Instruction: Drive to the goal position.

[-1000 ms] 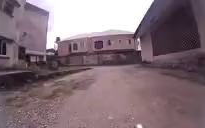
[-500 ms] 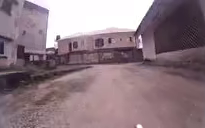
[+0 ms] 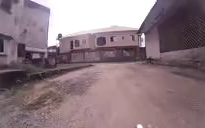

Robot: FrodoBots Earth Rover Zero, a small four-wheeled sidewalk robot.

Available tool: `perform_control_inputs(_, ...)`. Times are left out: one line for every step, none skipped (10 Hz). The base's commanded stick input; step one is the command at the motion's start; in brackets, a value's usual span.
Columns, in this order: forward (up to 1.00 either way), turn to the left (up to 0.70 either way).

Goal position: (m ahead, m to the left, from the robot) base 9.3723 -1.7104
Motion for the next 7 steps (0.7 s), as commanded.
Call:
perform_control_inputs(0.5, -0.43)
perform_control_inputs(0.5, -0.4)
perform_control_inputs(0.5, -0.29)
perform_control_inputs(0.5, -0.18)
perform_control_inputs(0.5, -0.07)
perform_control_inputs(0.5, 0.04)
perform_control_inputs(0.5, 0.07)
